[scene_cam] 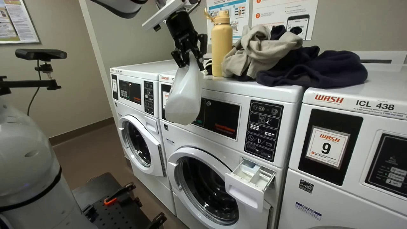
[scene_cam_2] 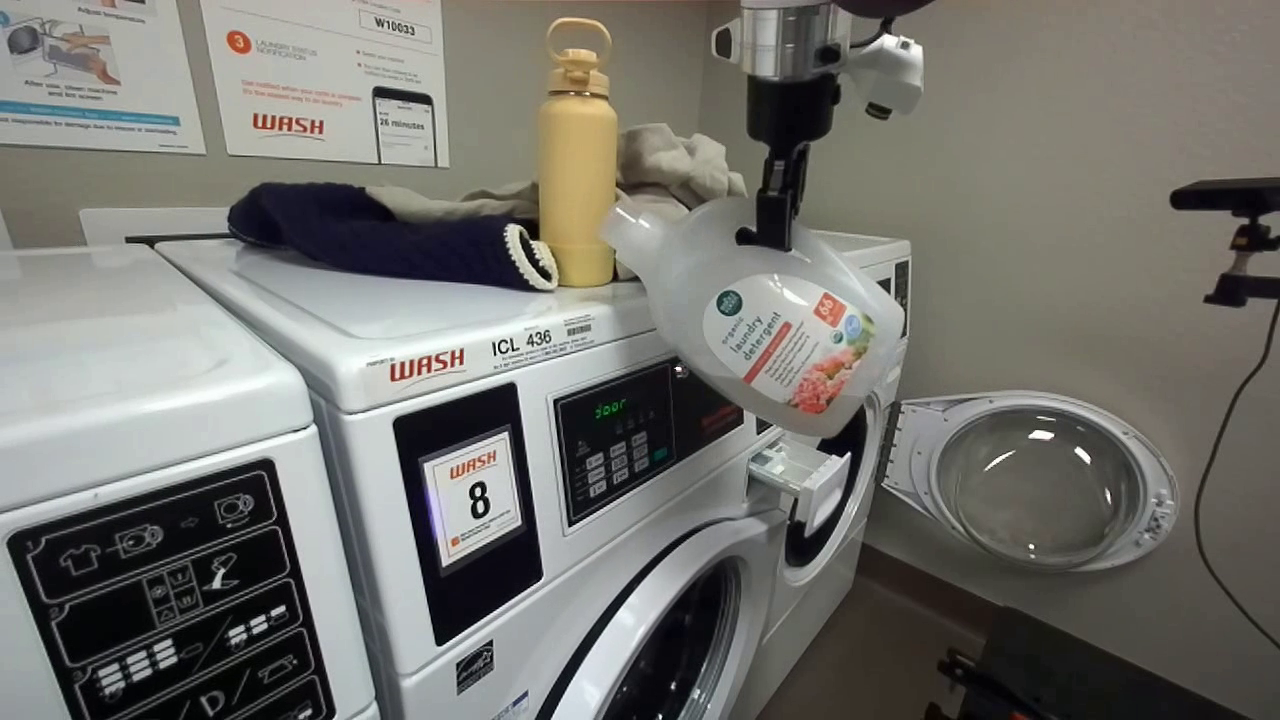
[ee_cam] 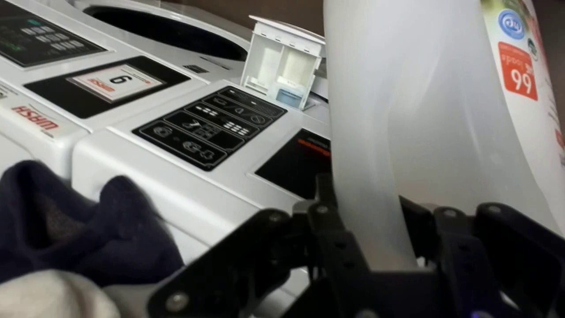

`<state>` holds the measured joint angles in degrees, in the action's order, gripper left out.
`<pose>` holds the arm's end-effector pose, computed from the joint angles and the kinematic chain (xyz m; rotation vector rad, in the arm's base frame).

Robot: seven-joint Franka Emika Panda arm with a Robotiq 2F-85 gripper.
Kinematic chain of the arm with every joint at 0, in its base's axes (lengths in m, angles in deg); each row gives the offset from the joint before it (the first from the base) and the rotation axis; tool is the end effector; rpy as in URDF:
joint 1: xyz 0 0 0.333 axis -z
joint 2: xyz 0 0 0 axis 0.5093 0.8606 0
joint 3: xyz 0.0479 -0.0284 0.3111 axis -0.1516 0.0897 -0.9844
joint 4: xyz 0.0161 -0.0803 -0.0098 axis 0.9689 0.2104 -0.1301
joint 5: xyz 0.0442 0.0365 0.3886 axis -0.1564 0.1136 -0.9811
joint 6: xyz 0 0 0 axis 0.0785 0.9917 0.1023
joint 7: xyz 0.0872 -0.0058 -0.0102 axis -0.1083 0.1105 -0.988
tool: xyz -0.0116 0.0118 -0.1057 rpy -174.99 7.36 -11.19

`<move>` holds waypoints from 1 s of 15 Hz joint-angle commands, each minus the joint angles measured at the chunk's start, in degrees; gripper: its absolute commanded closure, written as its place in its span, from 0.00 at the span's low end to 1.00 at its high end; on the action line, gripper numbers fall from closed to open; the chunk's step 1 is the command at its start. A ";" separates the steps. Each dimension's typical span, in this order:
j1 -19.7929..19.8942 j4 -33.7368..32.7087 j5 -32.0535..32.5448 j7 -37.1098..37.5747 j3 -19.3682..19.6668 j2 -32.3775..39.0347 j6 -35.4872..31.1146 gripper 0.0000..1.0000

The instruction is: Pour some of the detergent in the detergent tray of the second washing machine

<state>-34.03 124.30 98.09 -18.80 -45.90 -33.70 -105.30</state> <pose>0.4429 -0.0184 0.5639 2.7027 0.4671 0.0967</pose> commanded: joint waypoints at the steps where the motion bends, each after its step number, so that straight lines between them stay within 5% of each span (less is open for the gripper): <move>1: -1.29 -2.80 -4.27 -4.00 -1.18 -2.23 0.97 0.91; 9: -4.94 -11.25 -13.06 -7.20 -3.10 -1.32 0.75 0.91; 15: -6.72 -20.23 -19.29 -5.52 -4.59 4.29 -5.27 0.91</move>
<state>-40.42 110.61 81.89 -24.15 -50.05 -33.46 -107.25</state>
